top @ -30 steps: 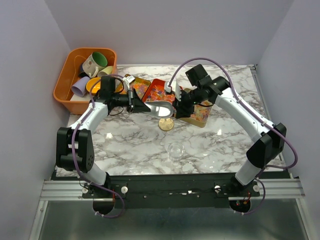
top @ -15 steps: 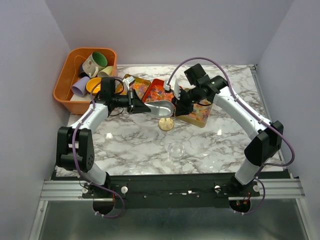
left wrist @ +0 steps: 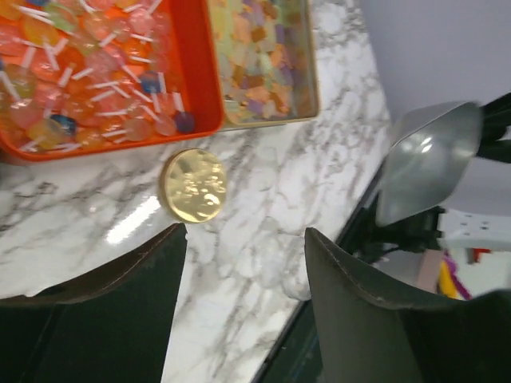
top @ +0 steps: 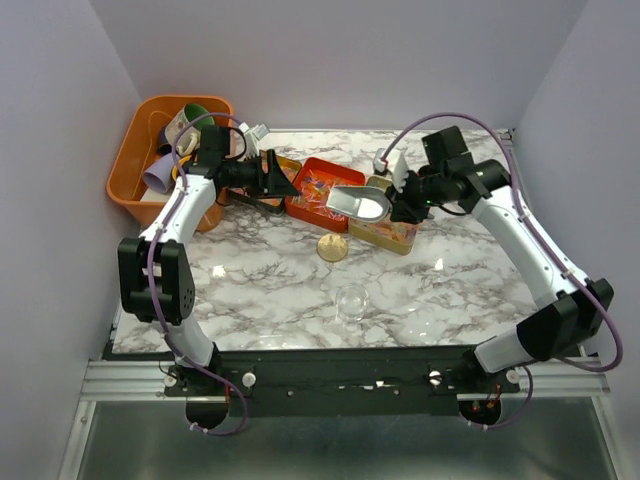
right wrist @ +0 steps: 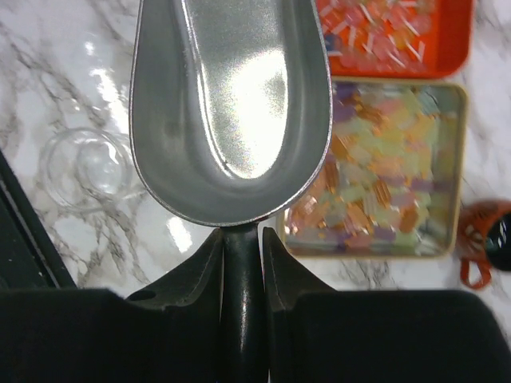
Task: Pack the candies
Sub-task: Move the storage box to the center of the board.
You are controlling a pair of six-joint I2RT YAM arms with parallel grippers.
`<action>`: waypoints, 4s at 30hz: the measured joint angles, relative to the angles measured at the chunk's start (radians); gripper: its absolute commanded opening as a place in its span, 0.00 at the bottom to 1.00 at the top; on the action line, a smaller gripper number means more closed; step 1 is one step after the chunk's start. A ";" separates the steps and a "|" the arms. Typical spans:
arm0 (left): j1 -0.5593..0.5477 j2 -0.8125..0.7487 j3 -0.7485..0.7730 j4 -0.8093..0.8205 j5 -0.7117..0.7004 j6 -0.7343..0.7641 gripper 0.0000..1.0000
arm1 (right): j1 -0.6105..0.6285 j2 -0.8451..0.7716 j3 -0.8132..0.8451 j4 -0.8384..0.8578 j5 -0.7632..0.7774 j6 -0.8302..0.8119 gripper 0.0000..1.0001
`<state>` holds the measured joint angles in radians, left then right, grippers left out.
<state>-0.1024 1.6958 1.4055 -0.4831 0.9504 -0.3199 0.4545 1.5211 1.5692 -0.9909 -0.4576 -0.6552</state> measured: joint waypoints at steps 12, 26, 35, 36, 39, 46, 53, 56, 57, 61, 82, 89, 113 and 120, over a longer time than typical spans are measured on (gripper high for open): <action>-0.306 0.140 0.113 -0.038 -0.429 0.170 0.58 | -0.169 -0.177 -0.248 0.066 0.199 0.031 0.01; -0.420 0.351 0.277 -0.012 -0.663 0.071 0.66 | -0.264 -0.257 -0.318 0.103 0.256 0.061 0.01; -0.478 0.463 0.385 -0.004 -0.739 0.024 0.65 | -0.295 -0.283 -0.373 0.108 0.259 0.081 0.01; -0.487 0.472 0.393 -0.002 -0.752 0.022 0.65 | -0.298 -0.284 -0.375 0.108 0.259 0.082 0.01; -0.507 0.483 0.399 -0.006 -0.815 0.001 0.61 | -0.301 -0.287 -0.379 0.108 0.259 0.086 0.01; -0.527 0.483 0.385 -0.026 -0.946 -0.053 0.52 | -0.304 -0.290 -0.379 0.108 0.258 0.090 0.01; -0.556 0.481 0.360 -0.029 -1.019 -0.097 0.31 | -0.304 -0.290 -0.379 0.108 0.249 0.091 0.01; -0.575 0.480 0.343 -0.025 -1.037 -0.113 0.26 | -0.304 -0.290 -0.379 0.108 0.243 0.091 0.01; -0.583 0.478 0.338 -0.020 -1.049 -0.116 0.26 | -0.304 -0.290 -0.379 0.108 0.242 0.091 0.01; -0.602 0.455 0.304 -0.015 -1.094 -0.143 0.15 | -0.304 -0.289 -0.378 0.108 0.232 0.091 0.00; -0.773 0.336 0.156 -0.150 -1.274 -0.431 0.00 | -0.304 -0.292 -0.378 0.087 0.183 0.056 0.01; -0.813 0.308 0.117 -0.172 -1.289 -0.500 0.26 | -0.304 -0.293 -0.379 0.058 0.184 0.030 0.01; -0.303 -0.295 -0.247 0.052 -1.080 -0.134 0.71 | -0.246 -0.071 0.021 -0.275 0.338 -0.448 0.01; -0.095 -0.288 -0.445 0.076 -1.062 -0.142 0.68 | -0.142 0.014 0.021 -0.320 0.568 -0.631 0.01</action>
<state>-0.1970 1.4078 0.9607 -0.4072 -0.1112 -0.4614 0.3130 1.5352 1.5898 -1.3113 0.1101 -1.2865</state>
